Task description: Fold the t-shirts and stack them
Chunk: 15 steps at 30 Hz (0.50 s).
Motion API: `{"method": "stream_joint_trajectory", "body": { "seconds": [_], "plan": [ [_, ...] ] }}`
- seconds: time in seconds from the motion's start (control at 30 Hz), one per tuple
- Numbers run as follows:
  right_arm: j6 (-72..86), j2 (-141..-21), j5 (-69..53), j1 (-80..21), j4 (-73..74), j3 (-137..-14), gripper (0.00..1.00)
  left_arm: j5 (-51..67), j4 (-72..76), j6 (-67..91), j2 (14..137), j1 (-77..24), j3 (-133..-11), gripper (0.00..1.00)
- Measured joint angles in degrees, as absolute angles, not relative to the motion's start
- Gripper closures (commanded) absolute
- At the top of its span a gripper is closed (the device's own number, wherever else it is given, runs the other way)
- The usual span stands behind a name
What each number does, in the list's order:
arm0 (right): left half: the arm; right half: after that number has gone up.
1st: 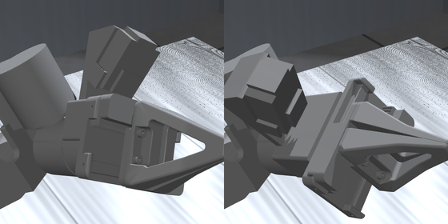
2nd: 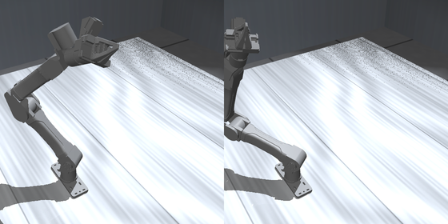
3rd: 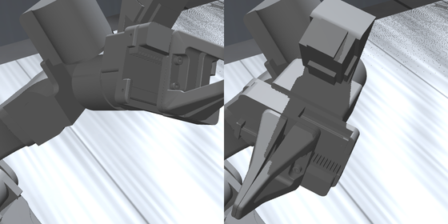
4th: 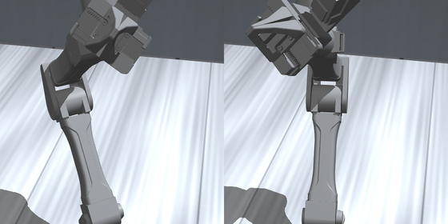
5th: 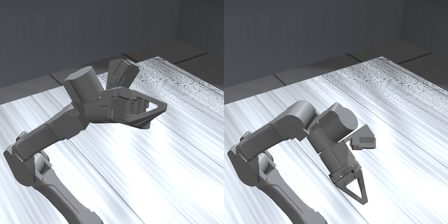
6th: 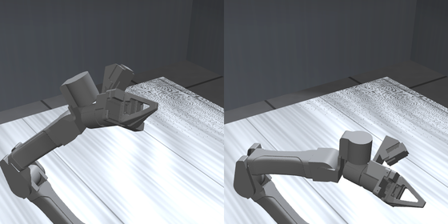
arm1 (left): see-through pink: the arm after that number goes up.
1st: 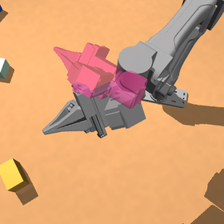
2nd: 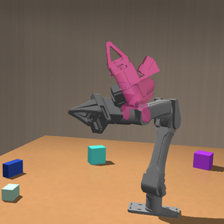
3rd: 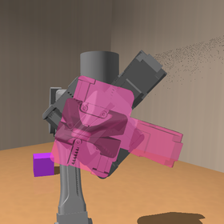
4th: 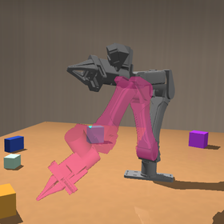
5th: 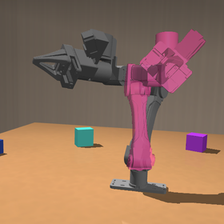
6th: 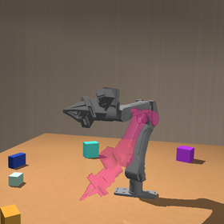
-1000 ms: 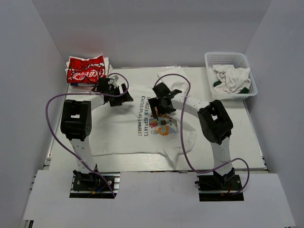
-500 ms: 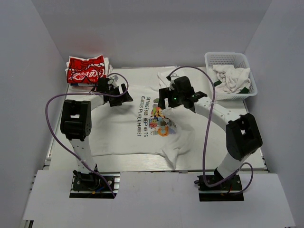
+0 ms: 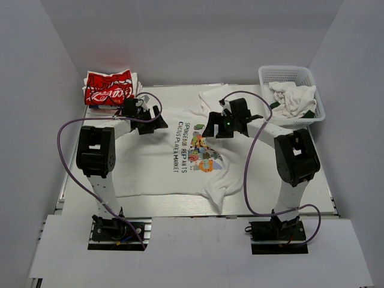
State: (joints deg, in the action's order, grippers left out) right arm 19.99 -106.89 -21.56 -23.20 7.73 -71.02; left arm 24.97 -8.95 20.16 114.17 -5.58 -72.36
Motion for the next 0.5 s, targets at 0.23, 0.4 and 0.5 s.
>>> {"method": "stream_joint_trajectory", "body": {
  "seconds": [0.23, 0.4, 0.5],
  "plan": [
    [23.35, -108.9, -31.33, -22.76, 2.5, -70.72, 0.1, 24.97, -8.95, 20.16, 114.17, -5.58, -72.36, 0.0],
    [25.61, -111.7, -36.05, -22.9, -0.45, -70.72, 0.1, 24.97, -8.93, 20.14, 114.17, -5.56, -72.36, 0.0],
    [26.61, -111.9, -37.41, -22.94, -2.28, -70.72, 0.1, 24.97, -8.93, 20.16, 114.17, -5.56, -72.36, 0.0]
  ]
}}
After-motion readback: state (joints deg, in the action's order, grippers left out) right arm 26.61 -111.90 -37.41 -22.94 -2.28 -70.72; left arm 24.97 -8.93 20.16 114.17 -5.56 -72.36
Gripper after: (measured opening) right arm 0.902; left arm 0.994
